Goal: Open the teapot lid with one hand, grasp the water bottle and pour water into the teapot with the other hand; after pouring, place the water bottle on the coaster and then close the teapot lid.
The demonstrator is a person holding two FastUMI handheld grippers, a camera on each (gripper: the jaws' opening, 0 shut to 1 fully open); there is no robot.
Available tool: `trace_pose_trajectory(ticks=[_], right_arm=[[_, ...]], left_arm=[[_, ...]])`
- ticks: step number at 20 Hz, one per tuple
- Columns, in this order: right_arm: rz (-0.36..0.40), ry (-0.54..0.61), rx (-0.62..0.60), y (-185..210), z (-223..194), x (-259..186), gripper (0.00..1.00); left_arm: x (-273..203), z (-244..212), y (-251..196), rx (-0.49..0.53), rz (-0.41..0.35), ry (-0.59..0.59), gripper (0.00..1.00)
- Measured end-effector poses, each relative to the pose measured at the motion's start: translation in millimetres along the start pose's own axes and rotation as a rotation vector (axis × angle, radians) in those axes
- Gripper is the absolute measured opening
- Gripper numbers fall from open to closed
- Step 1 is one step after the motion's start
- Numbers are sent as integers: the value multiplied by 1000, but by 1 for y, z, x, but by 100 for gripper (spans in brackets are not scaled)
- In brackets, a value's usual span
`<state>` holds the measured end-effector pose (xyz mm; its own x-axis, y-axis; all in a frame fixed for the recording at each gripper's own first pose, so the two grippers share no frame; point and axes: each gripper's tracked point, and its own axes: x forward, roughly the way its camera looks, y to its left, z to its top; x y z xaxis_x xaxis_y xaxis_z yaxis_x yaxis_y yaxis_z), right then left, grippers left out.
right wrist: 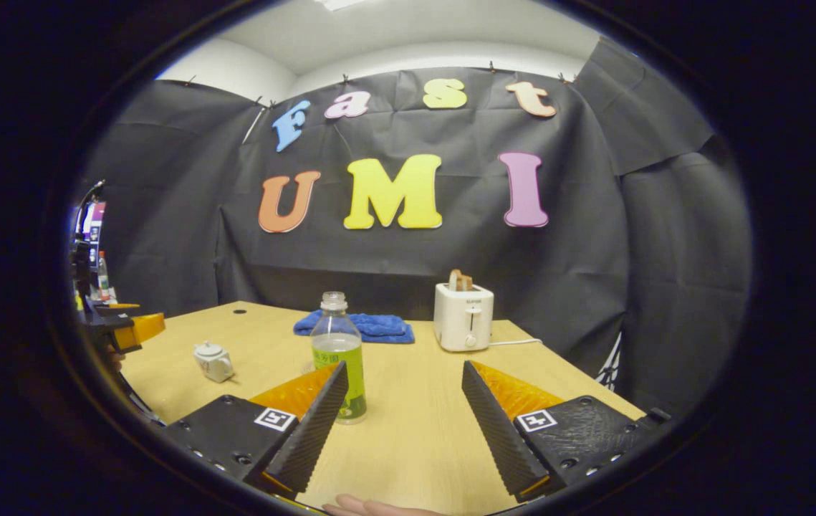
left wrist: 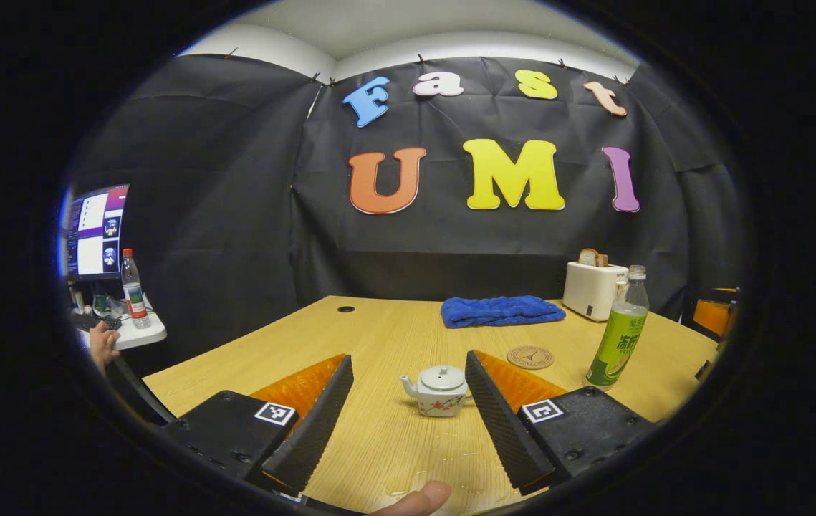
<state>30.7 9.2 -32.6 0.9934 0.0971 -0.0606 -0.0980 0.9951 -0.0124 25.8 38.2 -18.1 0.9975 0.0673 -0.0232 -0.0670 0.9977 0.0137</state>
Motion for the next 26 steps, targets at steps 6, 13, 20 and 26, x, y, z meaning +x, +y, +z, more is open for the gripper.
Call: trace_pose_trajectory(ticks=[6,13,20,26], right_arm=[[12,-21,-54,10,-5,-1,96],[63,22,-64,33,-25,2,98],[76,60,-86,41,-45,9,96],[82,84,-85,43,-54,16,96]], left_arm=[[11,-2,-10,13,-30,1,98],[62,-25,-14,-16,-63,64,99],[98,-42,-18,-19,-70,116,99],[109,-51,-38,14,-140,144,71]])
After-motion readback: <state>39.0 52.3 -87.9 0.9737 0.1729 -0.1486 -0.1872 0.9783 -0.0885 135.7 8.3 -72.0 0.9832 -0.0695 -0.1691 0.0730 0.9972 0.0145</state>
